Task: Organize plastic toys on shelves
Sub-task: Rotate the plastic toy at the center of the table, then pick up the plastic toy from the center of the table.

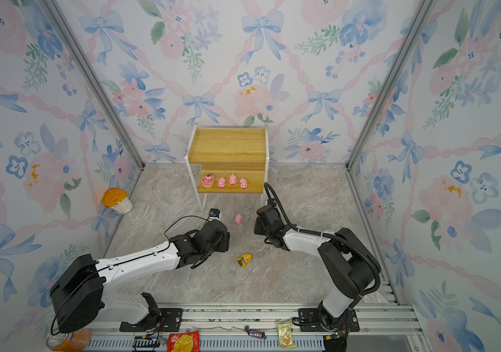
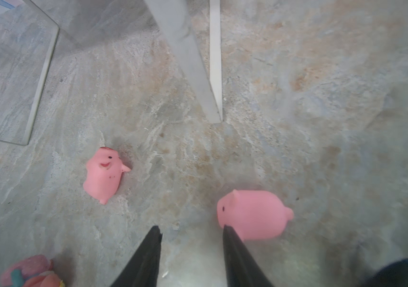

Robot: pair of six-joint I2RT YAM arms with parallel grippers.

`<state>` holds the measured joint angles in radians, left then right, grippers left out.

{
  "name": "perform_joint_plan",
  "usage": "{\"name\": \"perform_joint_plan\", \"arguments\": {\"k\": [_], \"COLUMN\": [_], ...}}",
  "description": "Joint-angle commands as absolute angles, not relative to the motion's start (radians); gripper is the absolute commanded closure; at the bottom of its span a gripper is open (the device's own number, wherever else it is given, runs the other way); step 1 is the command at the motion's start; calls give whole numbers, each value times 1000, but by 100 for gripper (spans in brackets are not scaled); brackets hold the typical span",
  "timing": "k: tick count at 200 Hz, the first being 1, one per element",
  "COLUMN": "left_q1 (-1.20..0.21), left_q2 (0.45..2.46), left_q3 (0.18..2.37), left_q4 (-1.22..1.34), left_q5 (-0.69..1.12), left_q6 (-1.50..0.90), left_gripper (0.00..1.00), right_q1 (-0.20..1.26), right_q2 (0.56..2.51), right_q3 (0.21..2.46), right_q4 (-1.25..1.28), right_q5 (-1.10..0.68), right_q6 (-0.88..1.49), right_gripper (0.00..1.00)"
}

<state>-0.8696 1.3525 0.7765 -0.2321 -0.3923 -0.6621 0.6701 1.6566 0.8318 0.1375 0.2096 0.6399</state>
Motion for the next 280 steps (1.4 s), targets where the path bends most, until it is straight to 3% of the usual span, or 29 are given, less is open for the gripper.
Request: {"name": "perform_joint_plan", "arguments": {"k": [1,72,129,174,280], "left_q1": [-861,-901,-922,-871,-787], "left_q2": [1328,1391,1642,1839,2059], "left_q3": [756,833,833,954,1134], "left_q4": [-224,-57,413,463,447], "left_q5": [-383,-349,-5,194,328], "left_q6": [-647,-462,-75,40,119], "left_gripper": [33,29,26,28,28], "right_q1": [681,599,524,482,430], "right_q2": [1611,1217,958,861,779], "right_q3": [832,614,440,386,358], "right_q4": [200,170,193,216,232], "right_q5": [208,206,176,133,67], "right_q6": [582,504,459,437,388], "right_gripper": [56,53,43,41,36]}}
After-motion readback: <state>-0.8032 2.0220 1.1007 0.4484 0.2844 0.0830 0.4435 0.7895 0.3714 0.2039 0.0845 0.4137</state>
